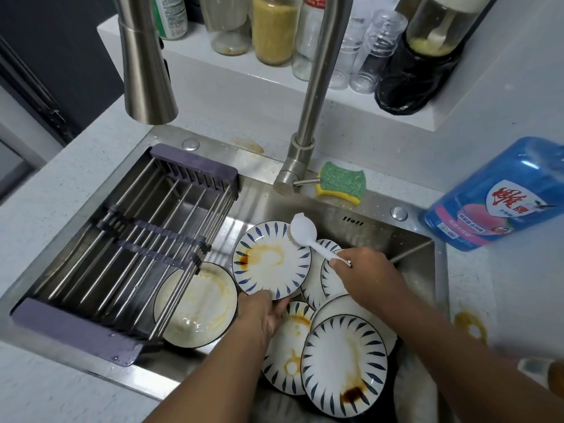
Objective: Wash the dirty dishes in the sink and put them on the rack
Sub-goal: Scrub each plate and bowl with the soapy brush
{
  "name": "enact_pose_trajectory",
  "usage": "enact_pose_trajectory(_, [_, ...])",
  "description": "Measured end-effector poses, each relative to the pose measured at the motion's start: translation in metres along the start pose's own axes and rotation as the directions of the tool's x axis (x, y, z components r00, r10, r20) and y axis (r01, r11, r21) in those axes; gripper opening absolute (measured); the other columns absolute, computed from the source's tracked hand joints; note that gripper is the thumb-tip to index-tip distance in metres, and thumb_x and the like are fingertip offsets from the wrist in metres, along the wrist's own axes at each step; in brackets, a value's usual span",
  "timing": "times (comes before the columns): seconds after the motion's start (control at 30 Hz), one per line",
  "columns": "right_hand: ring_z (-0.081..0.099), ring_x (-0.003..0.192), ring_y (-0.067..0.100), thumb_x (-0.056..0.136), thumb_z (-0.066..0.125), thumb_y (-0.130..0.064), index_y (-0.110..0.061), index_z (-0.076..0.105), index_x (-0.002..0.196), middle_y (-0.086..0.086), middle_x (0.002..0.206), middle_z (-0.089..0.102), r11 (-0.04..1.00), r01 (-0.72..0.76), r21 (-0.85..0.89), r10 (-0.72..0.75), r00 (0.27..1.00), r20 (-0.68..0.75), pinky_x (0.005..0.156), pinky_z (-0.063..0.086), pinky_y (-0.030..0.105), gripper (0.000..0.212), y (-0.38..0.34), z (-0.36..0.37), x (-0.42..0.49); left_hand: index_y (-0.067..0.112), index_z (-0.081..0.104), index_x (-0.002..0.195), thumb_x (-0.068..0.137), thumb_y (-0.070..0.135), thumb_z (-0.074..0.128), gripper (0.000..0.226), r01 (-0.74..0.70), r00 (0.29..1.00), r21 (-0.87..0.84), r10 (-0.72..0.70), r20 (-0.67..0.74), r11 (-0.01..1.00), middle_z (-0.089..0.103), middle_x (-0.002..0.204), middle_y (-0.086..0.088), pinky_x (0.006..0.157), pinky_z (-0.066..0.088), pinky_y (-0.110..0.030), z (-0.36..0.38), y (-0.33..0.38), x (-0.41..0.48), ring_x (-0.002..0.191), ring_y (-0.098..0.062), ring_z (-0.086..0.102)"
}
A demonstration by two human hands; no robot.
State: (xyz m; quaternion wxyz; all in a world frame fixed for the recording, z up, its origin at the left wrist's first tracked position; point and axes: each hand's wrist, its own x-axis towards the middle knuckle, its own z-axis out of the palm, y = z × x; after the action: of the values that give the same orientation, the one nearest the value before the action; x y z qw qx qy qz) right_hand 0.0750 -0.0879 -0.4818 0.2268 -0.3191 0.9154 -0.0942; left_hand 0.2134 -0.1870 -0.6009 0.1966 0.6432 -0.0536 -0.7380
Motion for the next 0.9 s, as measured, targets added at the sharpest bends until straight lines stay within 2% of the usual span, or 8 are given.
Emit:
enact_pose_trajectory(0.13, [0.061, 0.066, 0.019, 0.099, 0.052, -0.043, -0.021, 0.068, 0.086, -0.004, 0.066, 0.060, 1.000, -0.008, 0.005, 0.008, 1.000, -0.001, 0.063, 0.049, 0.032, 0.030, 0.003, -0.001, -0.002, 0.010, 0.049, 0.138, 0.093, -0.022, 0.041, 0.057, -0.024, 1.000, 0.018, 0.024, 0.004, 1.000, 0.063, 0.129, -0.018, 0.046, 0.060, -0.037, -0.001, 0.002, -0.009, 0.087, -0.035, 0.068])
enact_pose_trajectory(0.23, [0.061, 0.067, 0.018, 0.099, 0.053, -0.044, -0.024, 0.069, 0.088, -0.005, 0.065, 0.060, 1.000, -0.011, 0.004, 0.011, 1.000, -0.015, 0.063, 0.048, 0.031, 0.027, 0.006, -0.003, -0.003, 0.012, 0.047, 0.137, 0.093, -0.018, 0.043, 0.053, -0.054, 0.998, 0.039, 0.054, 0.010, 0.998, 0.065, 0.116, -0.014, 0.046, 0.059, -0.034, -0.002, 0.003, -0.015, 0.081, -0.033, 0.070])
enact_pose_trajectory(0.4, [0.060, 0.064, 0.016, 0.099, 0.054, -0.043, -0.023, 0.068, 0.083, -0.004, 0.065, 0.062, 0.999, -0.028, 0.031, 0.029, 0.999, -0.020, 0.059, 0.045, 0.030, 0.029, 0.007, -0.008, -0.007, 0.014, 0.046, 0.134, 0.091, -0.017, 0.045, 0.054, -0.161, 0.984, 0.098, 0.151, 0.096, 0.982, 0.062, 0.117, -0.008, 0.065, 0.065, -0.042, -0.001, 0.011, -0.029, 0.099, -0.034, 0.068])
enact_pose_trajectory(0.57, [0.062, 0.068, 0.016, 0.100, 0.054, -0.041, -0.027, 0.071, 0.095, -0.005, 0.068, 0.062, 0.999, -0.004, 0.034, 0.004, 1.000, -0.002, 0.062, 0.046, 0.030, 0.023, 0.003, -0.016, -0.017, 0.015, 0.055, 0.130, 0.088, -0.017, 0.044, 0.053, -0.234, 0.952, 0.236, 0.173, 0.251, 0.943, 0.067, 0.124, -0.013, 0.069, 0.064, -0.042, -0.008, 0.026, -0.046, 0.104, -0.037, 0.070])
enact_pose_trajectory(0.7, [0.064, 0.083, 0.017, 0.101, 0.050, -0.036, -0.024, 0.068, 0.114, -0.004, 0.090, 0.069, 0.998, 0.037, -0.048, -0.035, 0.998, 0.045, 0.079, 0.055, 0.035, 0.026, -0.002, -0.020, -0.034, 0.021, 0.060, 0.120, 0.090, -0.019, 0.039, 0.054, -0.270, 0.906, 0.337, 0.119, 0.407, 0.902, 0.072, 0.113, -0.009, 0.066, 0.062, -0.039, -0.020, 0.039, -0.075, 0.100, -0.033, 0.072])
enact_pose_trajectory(0.77, [0.065, 0.089, 0.019, 0.102, 0.046, -0.032, -0.024, 0.066, 0.121, -0.003, 0.101, 0.072, 0.996, 0.041, -0.080, -0.035, 0.997, 0.073, 0.082, 0.055, 0.035, 0.028, -0.006, -0.024, -0.044, 0.018, 0.061, 0.120, 0.089, -0.021, 0.038, 0.054, -0.259, 0.888, 0.377, 0.065, 0.456, 0.889, 0.073, 0.111, -0.011, 0.065, 0.062, -0.041, -0.024, 0.047, -0.089, 0.097, -0.033, 0.072])
enact_pose_trajectory(0.83, [0.066, 0.096, 0.022, 0.104, 0.043, -0.027, -0.024, 0.063, 0.127, -0.001, 0.108, 0.072, 0.990, 0.061, -0.128, -0.049, 0.994, 0.095, 0.083, 0.055, 0.034, 0.030, -0.012, -0.029, -0.052, 0.017, 0.059, 0.121, 0.090, -0.021, 0.039, 0.053, -0.254, 0.869, 0.441, 0.002, 0.495, 0.861, 0.070, 0.115, -0.013, 0.066, 0.062, -0.044, -0.026, 0.054, -0.101, 0.099, -0.036, 0.071])
enact_pose_trajectory(0.9, [0.067, 0.098, 0.023, 0.105, 0.043, -0.026, -0.022, 0.062, 0.130, 0.002, 0.109, 0.072, 0.992, 0.086, -0.096, -0.076, 0.992, 0.103, 0.085, 0.056, 0.037, 0.031, -0.023, -0.039, -0.058, 0.017, 0.055, 0.126, 0.091, -0.020, 0.041, 0.052, -0.226, 0.848, 0.507, -0.088, 0.522, 0.832, 0.065, 0.123, -0.016, 0.064, 0.063, -0.048, -0.025, 0.064, -0.113, 0.104, -0.041, 0.068])
